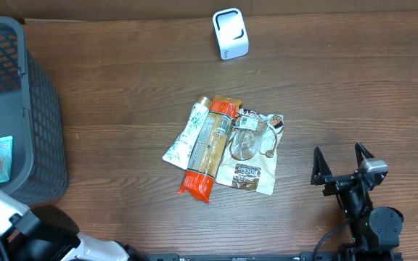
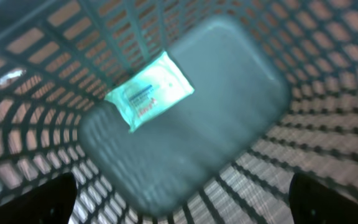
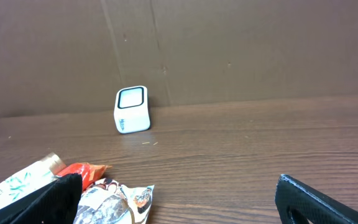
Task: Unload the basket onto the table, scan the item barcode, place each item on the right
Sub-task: 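Reach the left gripper into the basket and grasp the mint-green tissue packet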
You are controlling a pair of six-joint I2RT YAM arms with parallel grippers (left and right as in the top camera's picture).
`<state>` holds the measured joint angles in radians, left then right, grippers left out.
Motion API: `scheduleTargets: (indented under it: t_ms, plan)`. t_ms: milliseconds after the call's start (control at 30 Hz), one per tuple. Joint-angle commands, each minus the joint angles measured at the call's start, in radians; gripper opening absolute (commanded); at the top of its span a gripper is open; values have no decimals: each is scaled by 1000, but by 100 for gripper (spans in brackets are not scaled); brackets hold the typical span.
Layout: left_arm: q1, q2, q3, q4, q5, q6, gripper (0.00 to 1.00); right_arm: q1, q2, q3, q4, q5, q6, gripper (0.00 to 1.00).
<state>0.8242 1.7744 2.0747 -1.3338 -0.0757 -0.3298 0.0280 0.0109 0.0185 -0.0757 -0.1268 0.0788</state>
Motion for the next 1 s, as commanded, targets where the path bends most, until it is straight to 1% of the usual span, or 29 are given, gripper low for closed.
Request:
scheduleTargets:
  t_ms: [0,67,200,300,433,500,567,733,867,967]
  plan:
    - [2,4,-156,116,-39,69,100,5,-8,-10,5,-5,3,100]
    - [-1,4,-267,241,-35,153,99,5,-8,-10,5,-6,3,100]
    - [0,4,-425,423,-36,243,100,5,-8,-10,5,-6,3,100]
    - [2,4,-540,553,-49,349,100,5,-8,-10,5,-5,3,100]
    - [2,4,-656,678,-162,439,100,5,-8,-10,5,-5,3,100]
    - [2,4,-700,736,-179,504,100,5,-8,-10,5,-6,3,100]
    - [2,4,-732,780,-178,553,100,5,-8,-10,5,-6,3,100]
    - [5,6,-779,884,-151,605,100,5,-8,-10,5,-6,3,100]
    - [14,51,-780,914,-104,648,96,5,-8,-10,5,-5,3,100]
    - [27,109,-780,913,-103,652,96,5,-8,-10,5,-5,3,100]
